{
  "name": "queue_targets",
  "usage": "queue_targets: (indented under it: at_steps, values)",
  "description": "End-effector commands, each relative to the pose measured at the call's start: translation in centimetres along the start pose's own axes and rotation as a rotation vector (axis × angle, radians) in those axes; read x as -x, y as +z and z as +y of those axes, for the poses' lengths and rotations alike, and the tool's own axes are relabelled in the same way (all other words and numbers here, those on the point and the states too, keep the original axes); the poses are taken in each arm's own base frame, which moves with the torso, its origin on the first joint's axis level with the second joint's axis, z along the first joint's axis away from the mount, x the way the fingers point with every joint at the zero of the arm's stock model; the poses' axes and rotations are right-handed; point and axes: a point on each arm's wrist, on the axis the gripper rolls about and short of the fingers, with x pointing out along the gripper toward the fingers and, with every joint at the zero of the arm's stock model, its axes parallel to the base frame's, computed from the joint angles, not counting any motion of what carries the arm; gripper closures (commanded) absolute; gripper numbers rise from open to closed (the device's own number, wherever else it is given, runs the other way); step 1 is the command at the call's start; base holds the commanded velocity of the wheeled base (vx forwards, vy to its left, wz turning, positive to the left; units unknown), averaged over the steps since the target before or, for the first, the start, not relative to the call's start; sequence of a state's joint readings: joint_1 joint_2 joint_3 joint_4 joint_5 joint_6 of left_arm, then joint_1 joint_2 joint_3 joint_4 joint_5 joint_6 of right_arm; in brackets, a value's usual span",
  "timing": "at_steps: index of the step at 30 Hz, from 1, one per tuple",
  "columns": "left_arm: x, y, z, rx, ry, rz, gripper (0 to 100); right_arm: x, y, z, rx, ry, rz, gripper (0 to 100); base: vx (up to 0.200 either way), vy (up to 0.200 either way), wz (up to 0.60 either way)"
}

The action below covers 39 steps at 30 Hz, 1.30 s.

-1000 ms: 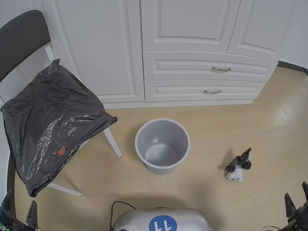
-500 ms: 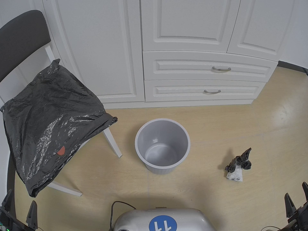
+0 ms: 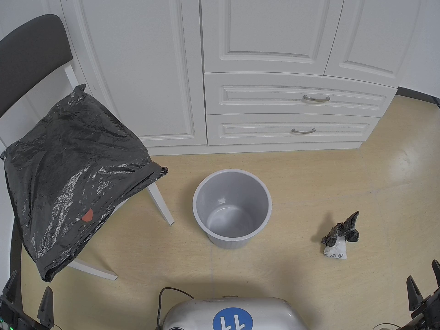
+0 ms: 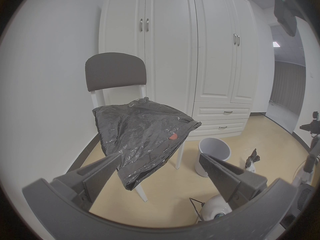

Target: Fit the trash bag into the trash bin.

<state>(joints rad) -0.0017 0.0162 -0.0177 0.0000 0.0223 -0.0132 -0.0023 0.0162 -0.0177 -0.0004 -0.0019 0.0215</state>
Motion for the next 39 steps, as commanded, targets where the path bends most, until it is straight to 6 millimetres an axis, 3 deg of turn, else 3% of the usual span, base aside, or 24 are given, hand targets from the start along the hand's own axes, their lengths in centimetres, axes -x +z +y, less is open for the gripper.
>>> queue_targets:
  at_steps: [1, 12, 20, 28, 31, 32, 35, 37, 39]
  values:
    - [0.0, -0.5, 0.0, -0.007, -0.004, 0.002, 0, 0.0, -0.5, 0.0, 0.0, 0.001, 0.002, 0, 0.0, 0.0, 0.0]
    - [0.0, -0.5, -0.1, -0.052, -0.039, -0.005, 0, 0.0, -0.5, 0.0, 0.06, 0.02, 0.0, 0, 0.0, 0.0, 0.0]
    - [0.0, -0.5, 0.0, 0.041, 0.021, -0.002, 0, 0.0, -0.5, 0.0, 0.006, 0.013, 0.001, 0, 0.0, 0.0, 0.0]
    - [0.0, -0.4, 0.0, 0.025, 0.021, -0.007, 0, 0.0, -0.4, 0.0, 0.02, 0.012, -0.006, 0, 0.0, 0.0, 0.0]
    - [0.0, -0.4, 0.0, -0.007, 0.012, -0.006, 0, 0.3, 1.4, 0.1, 0.023, 0.027, -0.133, 0, 0.0, 0.0, 0.0]
    - [0.0, -0.4, 0.0, -0.005, 0.01, -0.006, 0, 0.8, 2.9, 0.2, 0.011, 0.047, -0.237, 0, 0.0, 0.0, 0.0]
    - [0.0, -0.4, 0.0, 0.005, 0.015, -0.006, 0, 0.6, 2.5, 0.1, 0.015, 0.047, -0.207, 0, 0.0, 0.0, 0.0]
    - [0.2, 0.7, 0.0, 0.044, 0.017, -0.079, 0, 0.3, 1.4, 0.1, 0.017, 0.055, -0.152, 0, 0.0, 0.0, 0.0]
    - [1.3, 4.2, 0.0, 0.126, -0.018, -0.277, 0, 0.2, 1.1, 0.1, 0.012, 0.055, -0.131, 0, 0.0, 0.0, 0.0]
